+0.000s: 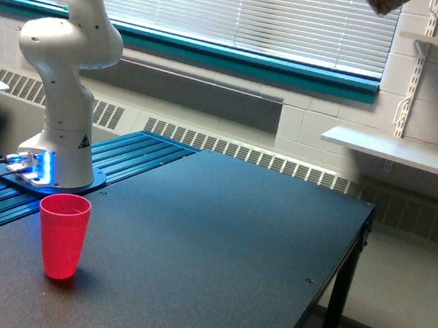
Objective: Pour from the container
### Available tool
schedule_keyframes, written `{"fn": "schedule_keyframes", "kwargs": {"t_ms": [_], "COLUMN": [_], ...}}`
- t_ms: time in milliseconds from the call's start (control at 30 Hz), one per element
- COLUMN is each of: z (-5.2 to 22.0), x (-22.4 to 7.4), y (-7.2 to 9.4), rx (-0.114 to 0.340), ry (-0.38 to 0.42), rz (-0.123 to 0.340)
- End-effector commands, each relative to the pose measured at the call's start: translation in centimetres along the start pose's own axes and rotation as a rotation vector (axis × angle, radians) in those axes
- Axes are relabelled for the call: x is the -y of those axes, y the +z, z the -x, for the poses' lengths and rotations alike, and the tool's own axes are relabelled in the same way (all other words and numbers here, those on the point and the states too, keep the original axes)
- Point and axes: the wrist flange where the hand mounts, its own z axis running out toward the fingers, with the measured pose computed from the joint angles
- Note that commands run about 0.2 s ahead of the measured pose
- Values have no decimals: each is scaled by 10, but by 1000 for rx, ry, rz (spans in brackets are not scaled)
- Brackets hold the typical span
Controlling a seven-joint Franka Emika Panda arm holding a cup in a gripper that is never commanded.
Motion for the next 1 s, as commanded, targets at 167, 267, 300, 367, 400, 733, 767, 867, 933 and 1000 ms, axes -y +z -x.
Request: {"fn": "schedule_keyframes", "kwargs": {"t_ms": [167, 267, 300, 367, 400, 733, 767, 867, 933, 1000], "z": [58, 72, 76, 77, 77, 76, 76, 79, 81, 85], "x": [-35, -51, -58, -61, -64, -99, -103, -119, -131, -145], "y": [55, 66, 70, 69, 69, 57, 56, 48, 45, 42], "rx": [106, 126, 132, 125, 120, 60, 56, 43, 35, 28], "ry": [88, 100, 103, 107, 108, 134, 138, 160, 168, 171], "rz": [120, 162, 180, 193, 200, 271, 279, 304, 327, 359]}}
